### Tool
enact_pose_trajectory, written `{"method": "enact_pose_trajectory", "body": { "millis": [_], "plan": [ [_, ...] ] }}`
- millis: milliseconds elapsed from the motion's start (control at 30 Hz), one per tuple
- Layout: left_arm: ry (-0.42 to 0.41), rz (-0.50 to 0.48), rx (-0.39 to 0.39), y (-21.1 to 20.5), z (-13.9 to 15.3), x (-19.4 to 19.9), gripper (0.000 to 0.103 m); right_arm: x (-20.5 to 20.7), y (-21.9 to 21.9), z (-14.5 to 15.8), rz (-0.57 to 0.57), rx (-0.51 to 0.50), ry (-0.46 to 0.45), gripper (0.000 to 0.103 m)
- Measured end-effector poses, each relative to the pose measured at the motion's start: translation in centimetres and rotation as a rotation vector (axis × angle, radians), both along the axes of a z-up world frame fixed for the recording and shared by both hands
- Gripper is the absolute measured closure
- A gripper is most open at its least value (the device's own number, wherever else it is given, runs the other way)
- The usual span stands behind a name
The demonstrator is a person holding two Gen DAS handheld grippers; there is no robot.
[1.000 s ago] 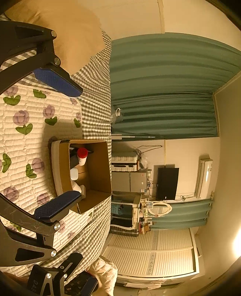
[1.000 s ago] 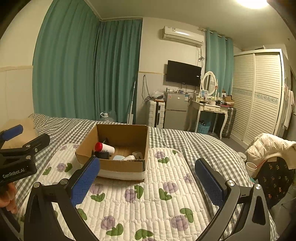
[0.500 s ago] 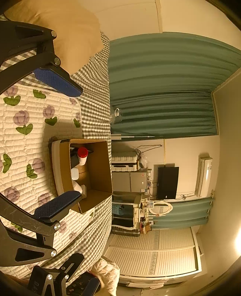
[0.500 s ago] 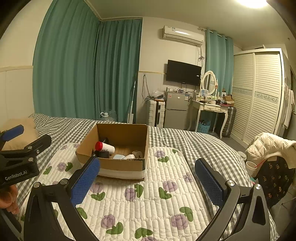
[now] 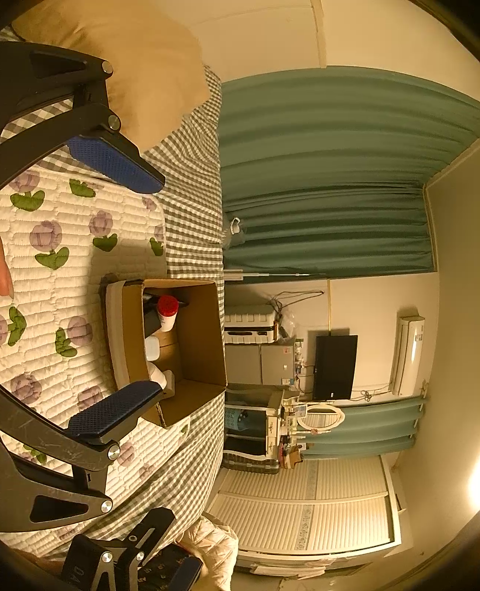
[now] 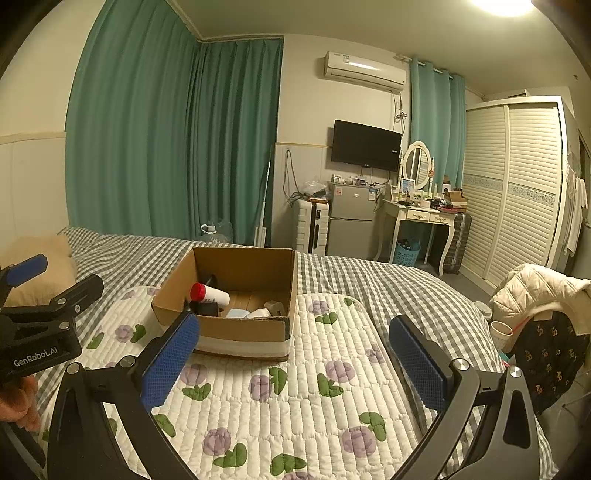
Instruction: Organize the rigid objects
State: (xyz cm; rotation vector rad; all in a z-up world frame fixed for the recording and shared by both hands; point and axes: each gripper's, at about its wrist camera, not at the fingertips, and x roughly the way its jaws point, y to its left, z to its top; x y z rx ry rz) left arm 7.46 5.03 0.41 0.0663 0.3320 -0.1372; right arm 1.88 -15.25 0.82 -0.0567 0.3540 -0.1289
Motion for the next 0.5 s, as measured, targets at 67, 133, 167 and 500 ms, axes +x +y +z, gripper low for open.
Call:
{"method": "enact_pose_trajectory", "body": {
  "millis": [67,133,167,500],
  "plan": [
    [0.001,0.000,-0.002,-0.02,-0.10,-0.03,0.000,-0.01,0.04,0.01,-0.003,-0.004,0.001,0.000],
    [0.003,-0.002,0.000,-0.03,-0.22,-0.09,0.000,-0.02,0.10,0.10,-0.005,-0.006,0.003,0.000],
    [0.004,-0.002,0.002,-0.06,-0.27,-0.10,0.000,0.07,0.14,0.14,-0.005,-0.006,0.003,0.000],
    [0.010,-0.005,-0.008,0.04,-0.57,-0.22,0.000,0.38,0.21,0.35,-0.007,-0.012,0.006,0.000]
  ]
}}
